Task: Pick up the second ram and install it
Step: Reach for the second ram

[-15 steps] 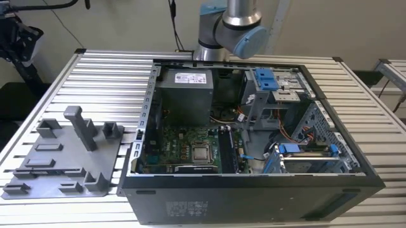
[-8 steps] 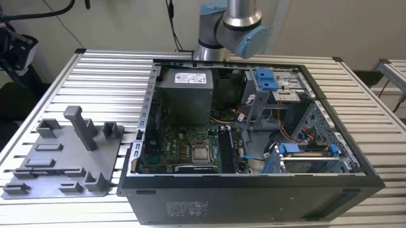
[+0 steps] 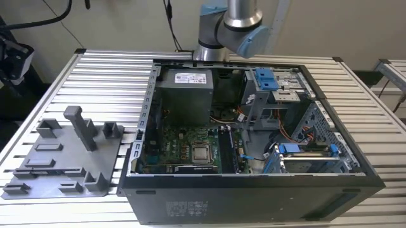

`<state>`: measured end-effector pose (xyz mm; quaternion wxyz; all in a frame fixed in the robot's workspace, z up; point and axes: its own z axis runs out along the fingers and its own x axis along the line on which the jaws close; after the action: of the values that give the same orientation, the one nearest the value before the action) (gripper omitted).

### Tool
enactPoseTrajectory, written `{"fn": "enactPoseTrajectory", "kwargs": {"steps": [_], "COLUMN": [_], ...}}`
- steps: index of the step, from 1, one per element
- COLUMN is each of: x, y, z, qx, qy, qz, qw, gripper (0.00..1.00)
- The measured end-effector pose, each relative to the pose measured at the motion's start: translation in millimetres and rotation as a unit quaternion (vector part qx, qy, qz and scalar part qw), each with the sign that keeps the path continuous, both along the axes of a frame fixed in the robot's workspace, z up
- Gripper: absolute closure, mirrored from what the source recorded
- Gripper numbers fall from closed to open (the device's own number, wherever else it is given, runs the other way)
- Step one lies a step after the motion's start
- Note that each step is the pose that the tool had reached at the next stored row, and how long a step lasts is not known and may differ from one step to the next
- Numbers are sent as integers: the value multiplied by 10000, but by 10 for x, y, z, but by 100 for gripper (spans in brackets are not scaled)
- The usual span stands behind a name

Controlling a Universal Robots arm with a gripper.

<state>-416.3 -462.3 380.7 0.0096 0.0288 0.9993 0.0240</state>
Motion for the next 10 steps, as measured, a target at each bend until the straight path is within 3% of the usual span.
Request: {"fn": "enactPoseTrajectory", "kwargs": {"steps": [10], "x": [59], "y": [-210], "z": [-35], "qx": [0], "qy": [0], "qz": [38], "qw": [10000], "gripper": [89]}}
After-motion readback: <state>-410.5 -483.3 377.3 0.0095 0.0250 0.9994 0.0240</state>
